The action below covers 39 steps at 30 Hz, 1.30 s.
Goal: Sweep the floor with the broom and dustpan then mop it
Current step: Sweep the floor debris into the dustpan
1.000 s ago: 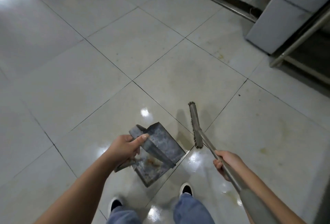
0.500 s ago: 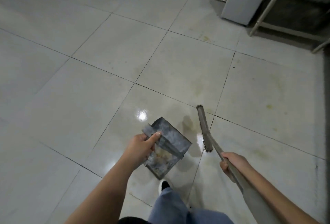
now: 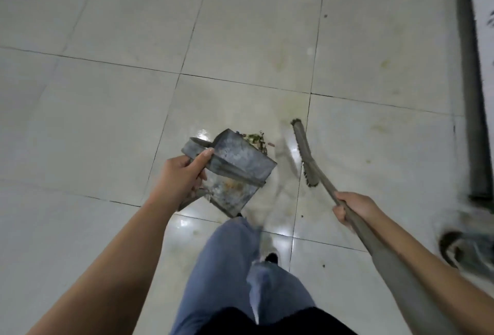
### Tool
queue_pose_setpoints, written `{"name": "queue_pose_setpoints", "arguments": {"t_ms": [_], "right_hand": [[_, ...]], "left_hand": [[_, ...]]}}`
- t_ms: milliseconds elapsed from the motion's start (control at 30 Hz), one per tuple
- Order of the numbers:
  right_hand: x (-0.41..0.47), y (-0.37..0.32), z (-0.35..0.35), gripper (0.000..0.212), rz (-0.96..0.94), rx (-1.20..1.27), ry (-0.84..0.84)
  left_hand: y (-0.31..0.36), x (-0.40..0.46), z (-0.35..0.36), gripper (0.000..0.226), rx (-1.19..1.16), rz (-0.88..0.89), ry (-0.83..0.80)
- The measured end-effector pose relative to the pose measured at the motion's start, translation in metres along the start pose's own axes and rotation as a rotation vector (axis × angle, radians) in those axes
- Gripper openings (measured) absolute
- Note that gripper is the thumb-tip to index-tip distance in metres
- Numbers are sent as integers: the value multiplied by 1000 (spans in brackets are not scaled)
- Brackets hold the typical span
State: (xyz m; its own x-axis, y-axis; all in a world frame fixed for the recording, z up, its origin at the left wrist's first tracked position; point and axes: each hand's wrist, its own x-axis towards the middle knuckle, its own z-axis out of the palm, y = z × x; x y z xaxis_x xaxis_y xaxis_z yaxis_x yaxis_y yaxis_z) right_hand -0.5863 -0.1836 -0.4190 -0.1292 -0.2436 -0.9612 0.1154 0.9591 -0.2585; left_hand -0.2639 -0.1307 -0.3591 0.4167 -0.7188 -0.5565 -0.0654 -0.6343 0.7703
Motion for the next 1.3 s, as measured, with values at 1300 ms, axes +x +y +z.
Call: {"name": "queue_pose_setpoints", "arguments": {"t_ms": [1300], "right_hand": [[63, 61, 222, 22, 178, 687, 59]], "left_hand": [[-60, 266, -142, 53, 892, -87, -485]]}}
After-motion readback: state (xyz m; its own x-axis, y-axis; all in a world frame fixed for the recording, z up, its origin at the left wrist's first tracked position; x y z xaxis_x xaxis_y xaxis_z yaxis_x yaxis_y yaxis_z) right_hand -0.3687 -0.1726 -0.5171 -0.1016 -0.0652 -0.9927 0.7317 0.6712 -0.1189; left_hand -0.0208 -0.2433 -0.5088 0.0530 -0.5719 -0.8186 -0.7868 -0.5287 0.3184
